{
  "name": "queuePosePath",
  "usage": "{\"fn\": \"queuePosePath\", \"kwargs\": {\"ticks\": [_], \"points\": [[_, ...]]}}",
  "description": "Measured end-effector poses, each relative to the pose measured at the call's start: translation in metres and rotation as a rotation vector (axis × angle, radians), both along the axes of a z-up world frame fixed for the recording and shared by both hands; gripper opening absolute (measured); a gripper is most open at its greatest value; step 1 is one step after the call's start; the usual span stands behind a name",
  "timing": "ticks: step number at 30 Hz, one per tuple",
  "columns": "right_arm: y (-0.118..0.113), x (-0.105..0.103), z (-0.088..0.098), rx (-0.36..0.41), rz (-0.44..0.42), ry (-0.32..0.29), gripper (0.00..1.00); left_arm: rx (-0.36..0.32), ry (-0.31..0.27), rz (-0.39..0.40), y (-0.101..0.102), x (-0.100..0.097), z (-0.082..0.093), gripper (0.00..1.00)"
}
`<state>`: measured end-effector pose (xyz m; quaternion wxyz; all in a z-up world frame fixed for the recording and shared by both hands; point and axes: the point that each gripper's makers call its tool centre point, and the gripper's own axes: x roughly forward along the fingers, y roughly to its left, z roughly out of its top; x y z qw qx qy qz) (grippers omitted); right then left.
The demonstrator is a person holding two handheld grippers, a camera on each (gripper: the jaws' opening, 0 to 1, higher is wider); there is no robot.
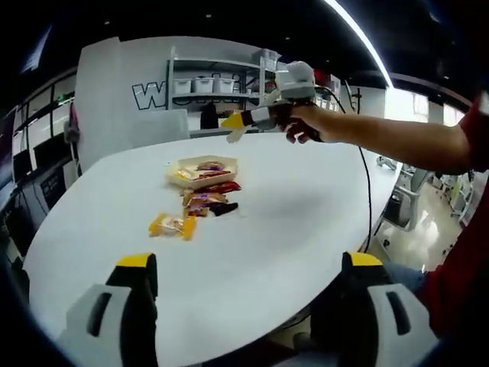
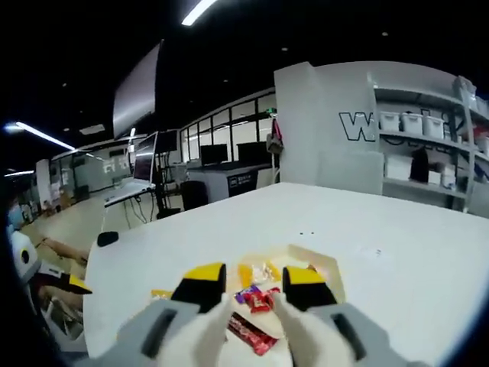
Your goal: Place the target food into the container with the food tongs after gripping and lifting it, then release it inside without dropping or visibly crushing the food.
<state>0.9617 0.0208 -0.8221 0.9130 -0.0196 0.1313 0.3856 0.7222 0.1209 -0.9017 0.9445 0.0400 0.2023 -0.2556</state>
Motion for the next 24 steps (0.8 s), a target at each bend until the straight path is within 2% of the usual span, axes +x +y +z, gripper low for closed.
{"fn": "queuePosePath", "kwargs": {"ticks": [13,15,24], "points": [[0.012,-0.025,-0.016,-0.013,0.061,0.012,0.24,-0.02,0.008,0.002,-0.005,0.002,-0.004,0.99],[0.016,-0.03,-0.025,0.01,0.079,0.049,0.24,-0.017,0.01,0.004,-0.005,0.001,-0.006,0.99],[0.026,-0.047,-0.058,-0.009,0.107,0.104,0.24,-0.007,0.023,-0.007,-0.007,-0.001,-0.01,0.99]]}}
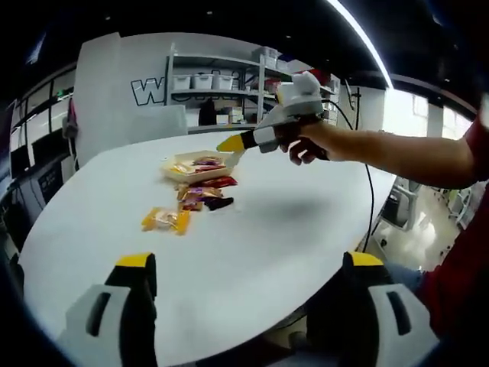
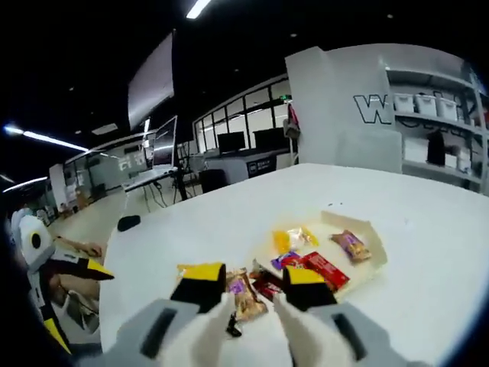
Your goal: Place the target food into the container with the food tongs after gripping and lifting it, then release it inside without dropping or visibly crushing the food.
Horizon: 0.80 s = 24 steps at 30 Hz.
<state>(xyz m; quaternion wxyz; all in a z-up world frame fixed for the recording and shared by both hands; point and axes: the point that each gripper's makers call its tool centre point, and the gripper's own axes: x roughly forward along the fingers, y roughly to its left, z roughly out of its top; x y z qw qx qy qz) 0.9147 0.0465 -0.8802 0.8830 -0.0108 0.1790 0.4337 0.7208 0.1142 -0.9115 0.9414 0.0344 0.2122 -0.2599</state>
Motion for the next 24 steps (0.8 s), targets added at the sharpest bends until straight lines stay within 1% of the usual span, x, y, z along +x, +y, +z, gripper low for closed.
{"fn": "queuePosePath", "kwargs": {"ticks": [2,9,16,24], "points": [[0.001,-0.003,-0.007,-0.007,0.005,0.012,0.24,-0.003,0.0,0.001,0.0,0.0,0.0,0.99],[0.001,-0.01,-0.022,-0.017,0.011,0.041,0.24,-0.002,0.0,-0.004,-0.001,-0.001,0.0,0.98],[0.002,-0.015,-0.029,-0.021,0.017,0.058,0.24,-0.006,0.0,-0.002,0.0,-0.001,-0.001,0.98],[0.01,-0.021,-0.035,-0.029,0.04,0.068,0.24,-0.007,0.0,-0.002,0.0,-0.001,-0.001,0.98]]}}
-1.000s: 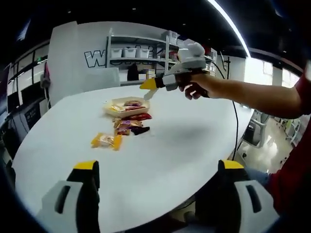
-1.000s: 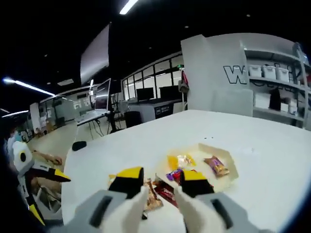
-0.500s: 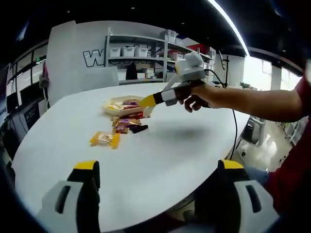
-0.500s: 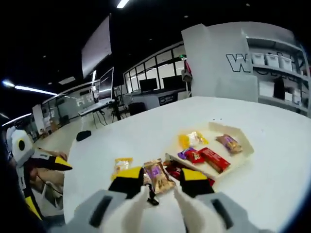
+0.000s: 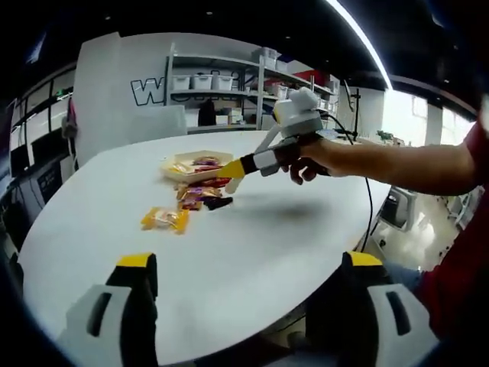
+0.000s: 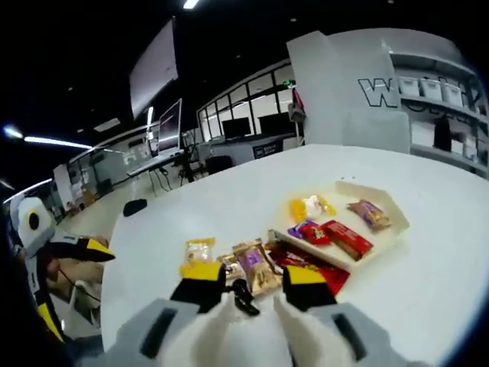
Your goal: Place the target food into the container with the food tongs after gripping and lifting it, then release it inside without dropping or visibly crushing the food.
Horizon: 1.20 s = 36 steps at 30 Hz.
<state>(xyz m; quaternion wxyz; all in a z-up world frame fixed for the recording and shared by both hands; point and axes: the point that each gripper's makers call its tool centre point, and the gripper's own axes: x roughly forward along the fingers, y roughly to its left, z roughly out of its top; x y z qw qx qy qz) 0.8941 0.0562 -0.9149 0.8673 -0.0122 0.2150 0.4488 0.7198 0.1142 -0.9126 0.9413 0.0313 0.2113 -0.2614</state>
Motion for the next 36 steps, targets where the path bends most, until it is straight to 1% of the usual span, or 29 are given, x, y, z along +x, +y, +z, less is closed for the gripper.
{"fn": "queuePosePath", "kwargs": {"ticks": [5,7,10,15,23,31,34,36], "points": [[0.003,-0.004,-0.009,-0.01,0.012,0.016,0.24,-0.001,0.0,0.001,0.001,-0.001,0.0,0.98],[0.003,-0.007,-0.014,-0.041,0.025,0.011,0.24,-0.001,0.002,0.003,0.001,-0.001,-0.001,0.98],[0.002,-0.008,-0.019,-0.062,0.034,0.009,0.24,0.001,0.002,0.003,0.002,-0.001,-0.001,0.98],[0.001,-0.01,-0.016,-0.048,0.031,0.017,0.24,0.002,0.005,0.007,0.004,-0.001,-0.002,0.98],[-0.005,-0.021,-0.017,-0.04,0.039,0.021,0.24,0.001,0.004,0.005,0.003,-0.002,-0.001,0.98],[-0.018,-0.032,-0.017,-0.033,0.026,0.041,0.24,-0.002,0.001,0.005,0.003,-0.002,0.0,0.98],[-0.019,-0.036,-0.016,-0.027,0.033,0.056,0.24,0.005,0.0,0.001,0.002,-0.002,0.001,0.97],[-0.018,-0.04,-0.016,-0.037,0.038,0.051,0.24,0.006,-0.001,-0.002,0.0,-0.003,0.002,0.97]]}}
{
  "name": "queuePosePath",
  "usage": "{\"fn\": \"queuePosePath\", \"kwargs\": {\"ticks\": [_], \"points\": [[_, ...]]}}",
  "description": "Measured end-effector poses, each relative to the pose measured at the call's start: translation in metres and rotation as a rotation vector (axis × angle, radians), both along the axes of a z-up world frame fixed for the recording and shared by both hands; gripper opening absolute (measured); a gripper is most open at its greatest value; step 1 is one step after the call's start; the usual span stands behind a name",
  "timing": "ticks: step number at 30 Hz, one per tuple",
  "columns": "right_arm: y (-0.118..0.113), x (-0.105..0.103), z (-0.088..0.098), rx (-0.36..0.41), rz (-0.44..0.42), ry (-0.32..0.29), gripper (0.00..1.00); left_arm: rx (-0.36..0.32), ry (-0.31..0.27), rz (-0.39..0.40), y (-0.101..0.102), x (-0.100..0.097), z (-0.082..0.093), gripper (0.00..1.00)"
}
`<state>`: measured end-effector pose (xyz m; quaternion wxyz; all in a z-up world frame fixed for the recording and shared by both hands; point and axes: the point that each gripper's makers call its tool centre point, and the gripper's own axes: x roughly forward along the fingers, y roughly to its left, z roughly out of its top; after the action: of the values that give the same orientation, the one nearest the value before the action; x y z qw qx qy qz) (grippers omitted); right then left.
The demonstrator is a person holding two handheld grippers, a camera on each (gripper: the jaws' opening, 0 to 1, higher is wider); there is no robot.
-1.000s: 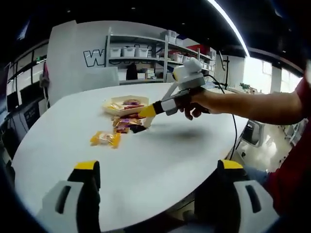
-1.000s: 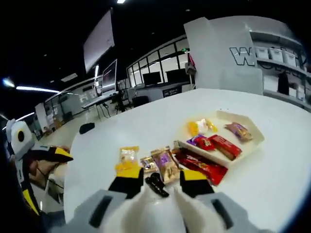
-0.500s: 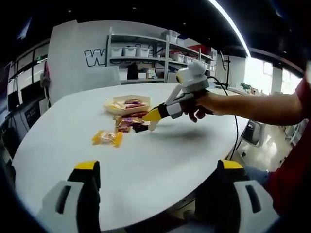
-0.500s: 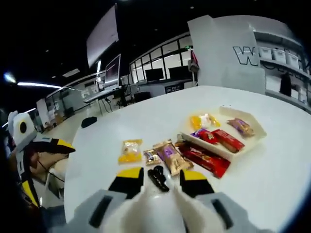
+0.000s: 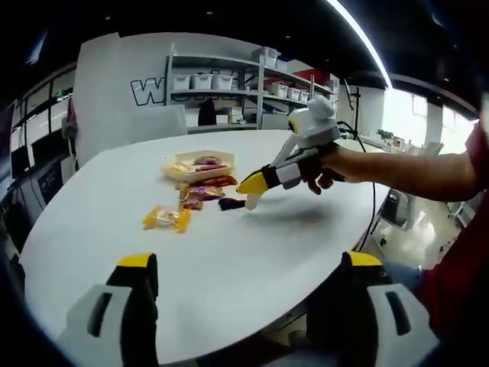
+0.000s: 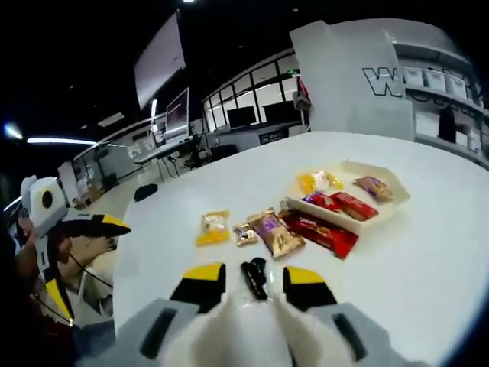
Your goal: Place the target food into the container with the food tongs after gripping and lifting it, then release it inside without dropping or visibly crushing the food.
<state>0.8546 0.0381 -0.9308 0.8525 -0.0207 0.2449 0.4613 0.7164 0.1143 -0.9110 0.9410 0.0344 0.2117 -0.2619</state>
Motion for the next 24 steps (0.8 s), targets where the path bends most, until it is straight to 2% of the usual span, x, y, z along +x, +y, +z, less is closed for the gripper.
{"fn": "queuePosePath", "kwargs": {"ticks": [11,18,24], "points": [[0.015,0.009,0.011,-0.015,0.016,-0.083,0.25,0.003,-0.001,0.002,0.001,-0.001,0.001,0.97],[0.029,0.013,0.003,-0.071,0.053,-0.119,0.25,0.0,-0.001,0.004,0.003,-0.001,0.001,0.97],[0.032,0.016,0.004,-0.088,0.058,-0.145,0.24,-0.007,-0.001,0.017,0.007,0.0,0.001,0.97]]}}
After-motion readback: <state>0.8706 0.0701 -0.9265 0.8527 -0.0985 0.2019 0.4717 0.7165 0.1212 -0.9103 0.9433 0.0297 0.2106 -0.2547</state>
